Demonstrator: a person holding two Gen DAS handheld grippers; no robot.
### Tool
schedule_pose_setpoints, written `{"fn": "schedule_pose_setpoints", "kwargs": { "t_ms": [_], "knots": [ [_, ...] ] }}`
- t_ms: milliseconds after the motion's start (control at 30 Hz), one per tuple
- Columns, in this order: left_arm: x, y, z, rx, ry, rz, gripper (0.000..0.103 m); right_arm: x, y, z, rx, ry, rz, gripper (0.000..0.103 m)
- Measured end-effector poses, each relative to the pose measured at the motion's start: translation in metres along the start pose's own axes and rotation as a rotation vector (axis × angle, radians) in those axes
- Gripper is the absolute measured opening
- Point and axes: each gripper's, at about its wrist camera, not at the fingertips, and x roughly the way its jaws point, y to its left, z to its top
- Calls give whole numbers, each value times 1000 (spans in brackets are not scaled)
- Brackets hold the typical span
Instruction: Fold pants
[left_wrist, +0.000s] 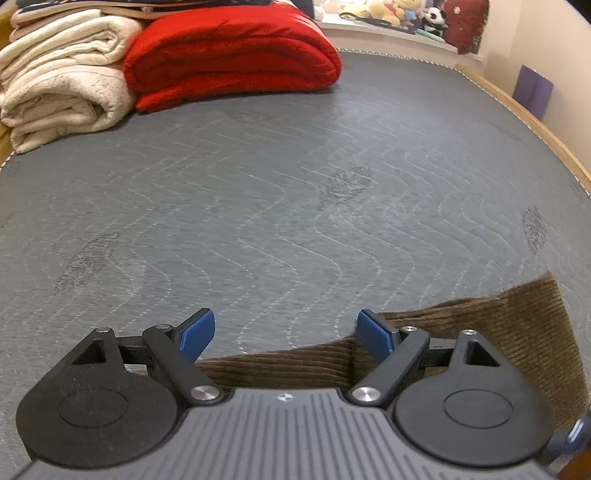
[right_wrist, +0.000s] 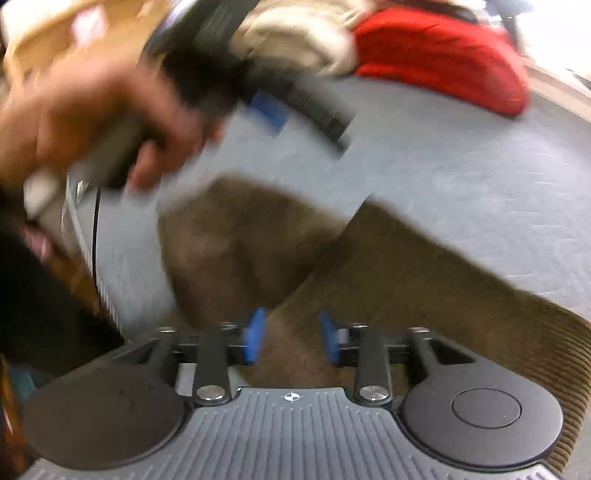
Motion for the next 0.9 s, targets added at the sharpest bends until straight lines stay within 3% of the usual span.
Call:
{"fn": "schedule_pose_setpoints", "kwargs": {
  "t_ms": [100,133,200,233,267,333,400,500,667,733,833,900],
  "knots": [
    [1,-16,-4,38,-1,-42,88,-17,-32,1,130,-60,-117,46],
    [1,-21,-6,51,-5,-70,88,-24,-49,1,197,-70,-199,46],
    [0,-31,-9,70,-6,-175,70,-34,-84,-3,341,-57,-372,48],
    [1,-36,-10,76,8,-231,50,-39,-97,-11,409,-45,-440,49],
    [3,-40,-12,82,31,-281,37,-45,-113,-22,490,-31,-508,49],
    [6,-50,-17,109,63,-347,29,-52,-136,-44,628,-14,-571,49],
    [10,-61,-24,162,93,-368,29,-64,-154,-66,743,-15,-564,49],
    [23,-69,-35,181,141,-371,29,-68,-163,-87,791,6,-574,51],
    [62,-79,-54,199,255,-251,34,-59,-167,-107,772,77,-508,59],
    [62,-84,-52,191,249,-237,36,-48,-171,-110,797,98,-462,60],
    [45,-93,-43,202,186,-248,54,-47,-176,-112,818,96,-412,62],
    [34,-98,-38,212,145,-254,60,-43,-176,-114,807,100,-388,65]
  ]
}}
